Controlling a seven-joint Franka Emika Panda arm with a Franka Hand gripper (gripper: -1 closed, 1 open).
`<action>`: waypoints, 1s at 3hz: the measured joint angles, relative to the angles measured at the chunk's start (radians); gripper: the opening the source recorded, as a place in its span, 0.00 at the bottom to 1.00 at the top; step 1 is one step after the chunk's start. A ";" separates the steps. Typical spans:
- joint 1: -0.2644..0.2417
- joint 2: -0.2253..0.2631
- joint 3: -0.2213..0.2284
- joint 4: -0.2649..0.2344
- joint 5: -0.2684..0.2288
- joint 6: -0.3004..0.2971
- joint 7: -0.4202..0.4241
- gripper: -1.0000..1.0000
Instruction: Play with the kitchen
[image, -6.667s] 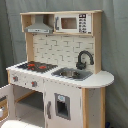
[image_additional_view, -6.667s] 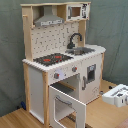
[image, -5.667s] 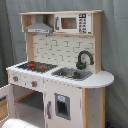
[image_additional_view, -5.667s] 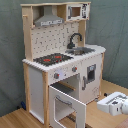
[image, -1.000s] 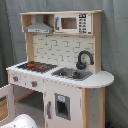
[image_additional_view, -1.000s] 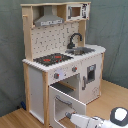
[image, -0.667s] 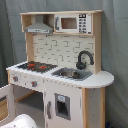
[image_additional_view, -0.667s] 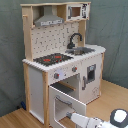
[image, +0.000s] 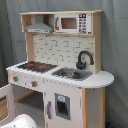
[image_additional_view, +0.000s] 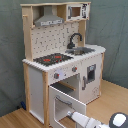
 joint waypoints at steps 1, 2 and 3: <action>0.003 0.001 0.034 -0.028 0.000 -0.039 0.097 1.00; 0.012 0.002 0.059 -0.071 0.000 -0.063 0.186 1.00; 0.036 0.013 0.067 -0.124 0.002 -0.093 0.262 1.00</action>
